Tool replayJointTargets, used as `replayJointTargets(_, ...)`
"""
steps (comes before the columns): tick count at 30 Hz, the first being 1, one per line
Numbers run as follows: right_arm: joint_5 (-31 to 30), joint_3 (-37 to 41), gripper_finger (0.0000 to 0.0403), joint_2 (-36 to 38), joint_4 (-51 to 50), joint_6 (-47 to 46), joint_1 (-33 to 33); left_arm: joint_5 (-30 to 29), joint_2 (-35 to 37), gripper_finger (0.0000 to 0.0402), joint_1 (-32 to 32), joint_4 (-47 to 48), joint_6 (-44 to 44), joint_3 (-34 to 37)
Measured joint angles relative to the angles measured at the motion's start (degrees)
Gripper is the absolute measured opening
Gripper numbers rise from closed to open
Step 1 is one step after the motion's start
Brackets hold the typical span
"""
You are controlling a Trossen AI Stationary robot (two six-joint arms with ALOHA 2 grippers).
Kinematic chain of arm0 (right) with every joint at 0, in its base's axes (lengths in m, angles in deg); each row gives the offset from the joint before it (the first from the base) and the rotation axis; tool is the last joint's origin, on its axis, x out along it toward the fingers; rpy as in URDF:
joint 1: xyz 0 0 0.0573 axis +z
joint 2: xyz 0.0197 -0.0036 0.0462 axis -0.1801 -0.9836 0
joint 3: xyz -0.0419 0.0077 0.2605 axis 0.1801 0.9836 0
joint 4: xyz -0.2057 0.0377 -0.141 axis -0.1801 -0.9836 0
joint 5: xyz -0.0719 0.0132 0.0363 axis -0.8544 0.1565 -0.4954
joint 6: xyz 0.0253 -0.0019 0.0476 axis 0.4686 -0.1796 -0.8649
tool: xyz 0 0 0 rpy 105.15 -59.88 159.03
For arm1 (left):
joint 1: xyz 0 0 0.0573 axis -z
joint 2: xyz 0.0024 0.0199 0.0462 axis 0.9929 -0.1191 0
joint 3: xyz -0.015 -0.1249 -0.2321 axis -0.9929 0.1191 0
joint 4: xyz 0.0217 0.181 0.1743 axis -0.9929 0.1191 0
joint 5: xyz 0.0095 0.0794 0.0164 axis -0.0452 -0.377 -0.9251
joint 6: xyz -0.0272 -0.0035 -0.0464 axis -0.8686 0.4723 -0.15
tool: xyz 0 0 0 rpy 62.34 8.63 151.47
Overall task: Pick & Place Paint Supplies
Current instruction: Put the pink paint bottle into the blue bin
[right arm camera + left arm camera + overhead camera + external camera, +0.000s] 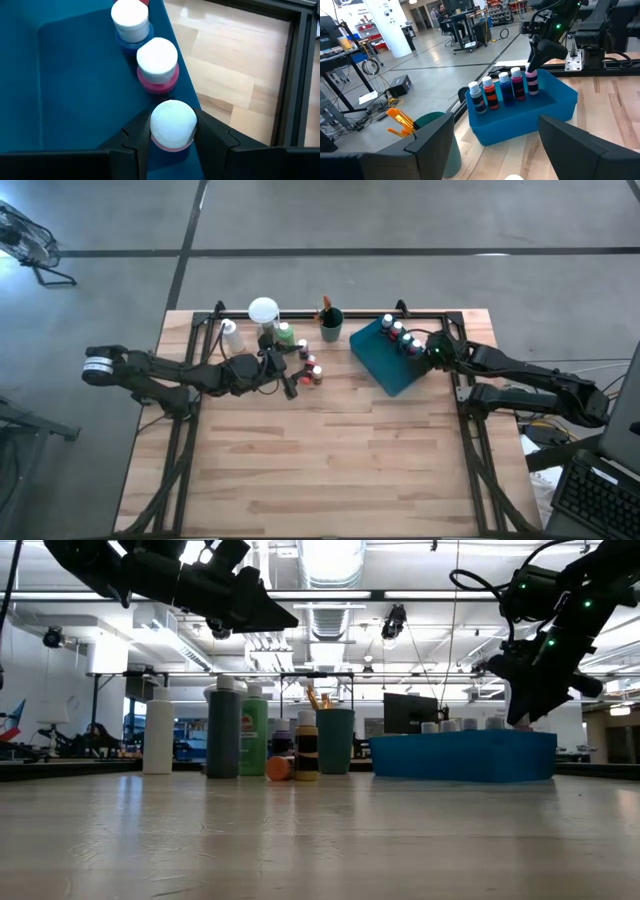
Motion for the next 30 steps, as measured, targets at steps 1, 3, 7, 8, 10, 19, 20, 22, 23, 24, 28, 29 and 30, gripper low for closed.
replayJointTargets(1, 0.1, 0.0, 0.0116, 0.0, 0.0, 0.1, -0.2, 0.0, 0.0, 0.0292, 0.0, 0.0, 0.0, 0.0)
replayJointTargets(3, 1.0, 0.0, 0.0116, 0.0, 0.0, 0.3, -0.7, 0.0, 0.0, 0.0292, 0.0, 0.0, 0.0, 0.0)
replayJointTargets(7, 1.4, 0.3, 0.0116, 0.0, 0.3, 0.5, -1.1, 0.0, 0.0, 0.0292, 0.0, 0.0, 0.0, 0.0)
replayJointTargets(8, 1.4, 0.3, 0.0116, 0.0, 0.4, 0.5, -1.1, 0.0, 0.0, 0.0292, 0.0, 0.0, 0.0, 0.0)
replayJointTargets(10, 1.4, 0.3, 0.0116, 0.0, 0.4, 0.5, -1.1, 0.0, 0.0, 0.0292, 0.0, 0.0, 0.0, 0.0)
replayJointTargets(19, 1.4, 0.4, 0.0119, -0.1, 0.3, 0.5, -1.1, 0.0, 0.0, 0.0292, 0.0, 0.0, 0.0, 0.0)
replayJointTargets(20, 1.4, 0.4, 0.0123, -0.1, 0.3, 0.5, -1.1, 0.0, 0.0, 0.0292, 0.0, 0.0, 0.0, 0.0)
replayJointTargets(22, 1.5, 0.4, 0.0132, -0.1, 0.3, 0.5, -1.1, 0.0, 0.0, 0.0292, 0.0, 0.0, 0.0, 0.0)
replayJointTargets(23, 1.5, 0.4, 0.0135, -0.1, 0.3, 0.5, -1.1, 0.0, 0.0, 0.0292, 0.0, 0.0, 0.0, 0.0)
replayJointTargets(24, 1.5, 0.4, 0.0136, -0.1, 0.3, 0.5, -1.1, 0.0, 0.0, 0.0292, 0.0, 0.0, 0.0, 0.0)
replayJointTargets(28, 1.5, 0.4, 0.0126, -0.1, 0.2, 0.5, -1.1, 0.0, 0.0, 0.0292, 0.0, 0.0, 0.0, 0.0)
replayJointTargets(29, 1.5, 0.4, 0.0123, -0.1, 0.2, 0.5, -1.1, 0.0, 0.0, 0.0292, 0.0, 0.0, 0.0, 0.0)
replayJointTargets(30, 1.5, 0.4, 0.0121, -0.1, 0.2, 0.5, -1.1, 0.0, 0.0, 0.0292, 0.0, 0.0, 0.0, 0.0)
